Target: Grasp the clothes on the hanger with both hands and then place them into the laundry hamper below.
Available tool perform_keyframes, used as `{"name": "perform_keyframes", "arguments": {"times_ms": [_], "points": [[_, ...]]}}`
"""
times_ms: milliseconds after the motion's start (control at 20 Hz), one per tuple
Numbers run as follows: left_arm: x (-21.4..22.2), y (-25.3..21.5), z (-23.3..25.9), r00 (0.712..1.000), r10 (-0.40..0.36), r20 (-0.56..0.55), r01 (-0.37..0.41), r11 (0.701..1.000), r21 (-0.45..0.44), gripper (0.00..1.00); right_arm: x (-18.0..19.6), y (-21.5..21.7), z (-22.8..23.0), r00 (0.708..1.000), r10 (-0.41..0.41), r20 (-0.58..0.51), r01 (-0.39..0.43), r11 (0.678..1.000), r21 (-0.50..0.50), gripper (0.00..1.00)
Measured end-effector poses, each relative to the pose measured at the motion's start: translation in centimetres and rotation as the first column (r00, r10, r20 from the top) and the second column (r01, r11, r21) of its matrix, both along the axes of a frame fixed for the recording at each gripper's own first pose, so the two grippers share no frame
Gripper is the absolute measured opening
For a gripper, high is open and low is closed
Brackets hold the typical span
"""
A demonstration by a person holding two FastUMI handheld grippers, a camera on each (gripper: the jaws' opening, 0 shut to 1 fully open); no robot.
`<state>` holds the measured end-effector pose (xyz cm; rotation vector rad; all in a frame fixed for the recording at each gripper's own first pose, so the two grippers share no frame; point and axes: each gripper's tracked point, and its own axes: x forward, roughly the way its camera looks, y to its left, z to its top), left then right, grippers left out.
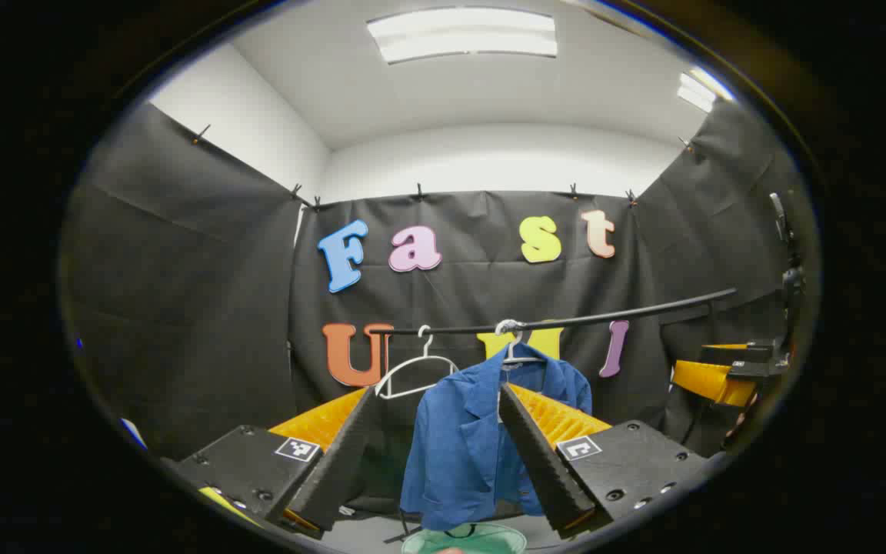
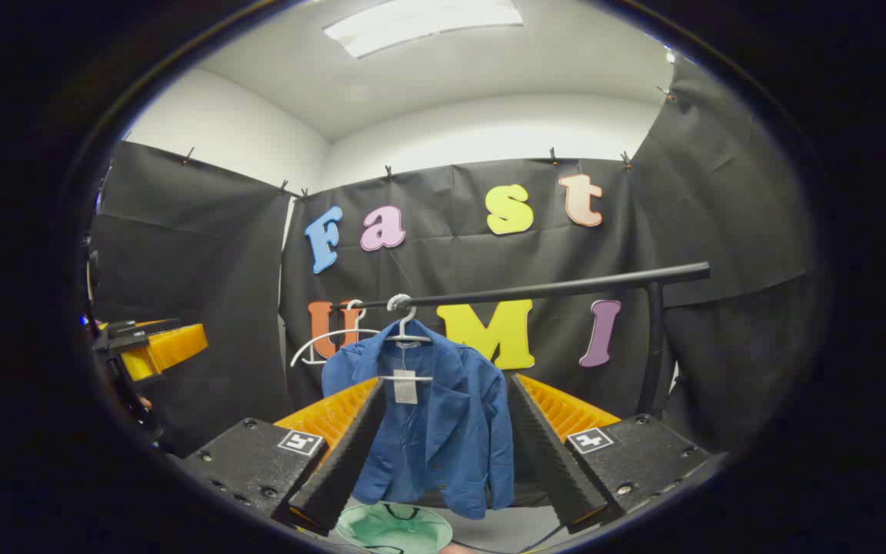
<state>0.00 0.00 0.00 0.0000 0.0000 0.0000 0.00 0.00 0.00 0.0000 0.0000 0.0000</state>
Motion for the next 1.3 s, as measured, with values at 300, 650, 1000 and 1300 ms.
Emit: {"name": "perform_keyframes", "arguments": {"times_ms": [300,650,1000,1300], "points": [[0.0,0.7,-0.1,1.000,0.004,-0.002,-0.004,1.000,0.010,1.00,-0.2,-0.2,-0.2,1.000,0.012,-0.022,-0.012,1.000,-0.011,1.00],[0.3,1.6,-0.1,1.000,0.000,0.000,0.000,1.000,0.020,1.00,-0.2,0.1,-0.6,0.999,0.024,-0.046,-0.024,1.000,0.009,1.00],[1.3,3.1,-0.8,1.000,-0.022,-0.003,0.022,0.999,0.025,1.00,2.4,1.1,-1.1,0.998,-0.023,-0.063,0.023,1.000,-0.007,1.00],[2.6,2.5,-4.6,0.992,-0.110,-0.065,0.110,0.994,-0.017,1.00,3.7,1.8,-4.1,0.985,-0.108,-0.133,0.110,0.994,0.010,1.00]]}}
